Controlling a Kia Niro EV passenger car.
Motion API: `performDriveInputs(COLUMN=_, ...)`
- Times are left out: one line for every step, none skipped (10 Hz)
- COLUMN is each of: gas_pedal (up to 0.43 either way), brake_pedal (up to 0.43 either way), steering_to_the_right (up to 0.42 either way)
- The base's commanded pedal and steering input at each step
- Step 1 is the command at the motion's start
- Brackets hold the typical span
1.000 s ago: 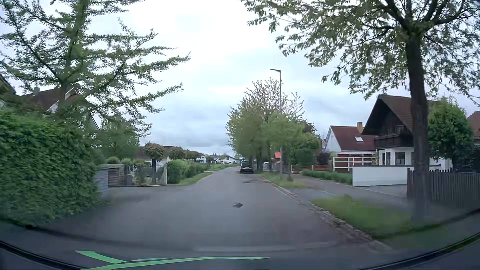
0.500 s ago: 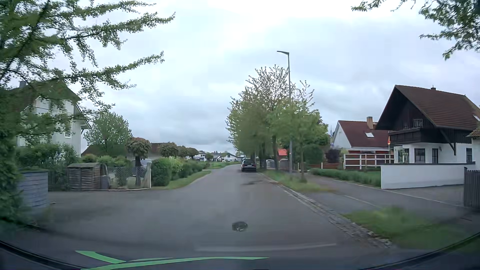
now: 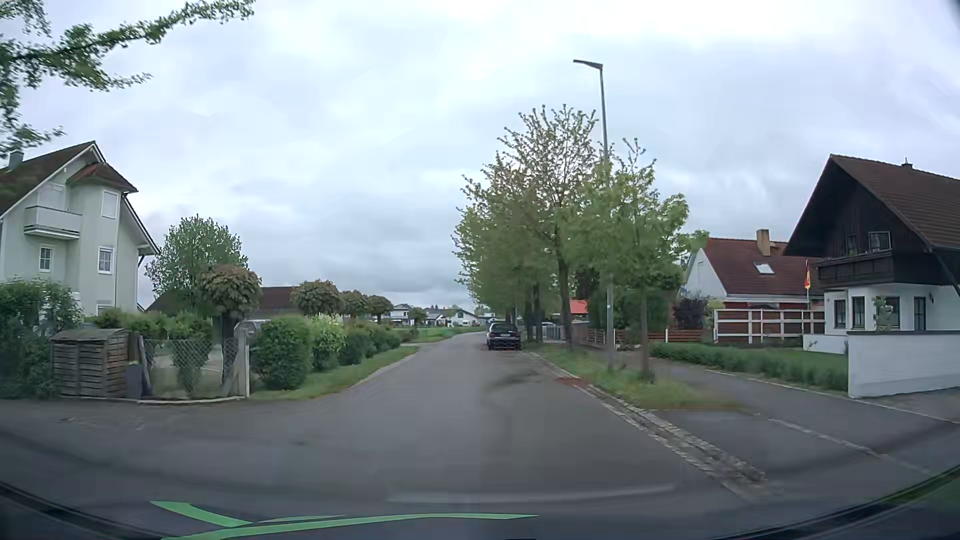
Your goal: Follow the waypoints while adhering to traffic rules and regulations
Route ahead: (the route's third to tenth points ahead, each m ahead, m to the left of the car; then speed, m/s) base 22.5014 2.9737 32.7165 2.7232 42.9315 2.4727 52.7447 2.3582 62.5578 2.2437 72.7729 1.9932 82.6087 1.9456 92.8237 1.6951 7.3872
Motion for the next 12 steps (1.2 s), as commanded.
performDriveInputs(gas_pedal=0.087, brake_pedal=0.0, steering_to_the_right=-0.011)
performDriveInputs(gas_pedal=0.087, brake_pedal=0.0, steering_to_the_right=-0.019)
performDriveInputs(gas_pedal=0.087, brake_pedal=0.0, steering_to_the_right=-0.024)
performDriveInputs(gas_pedal=0.087, brake_pedal=0.0, steering_to_the_right=-0.026)
performDriveInputs(gas_pedal=0.087, brake_pedal=0.0, steering_to_the_right=-0.026)
performDriveInputs(gas_pedal=0.087, brake_pedal=0.0, steering_to_the_right=-0.025)
performDriveInputs(gas_pedal=0.079, brake_pedal=0.0, steering_to_the_right=-0.026)
performDriveInputs(gas_pedal=0.059, brake_pedal=0.0, steering_to_the_right=-0.025)
performDriveInputs(gas_pedal=0.059, brake_pedal=0.0, steering_to_the_right=-0.026)
performDriveInputs(gas_pedal=0.059, brake_pedal=0.0, steering_to_the_right=-0.025)
performDriveInputs(gas_pedal=0.059, brake_pedal=0.0, steering_to_the_right=-0.025)
performDriveInputs(gas_pedal=0.059, brake_pedal=0.0, steering_to_the_right=-0.023)
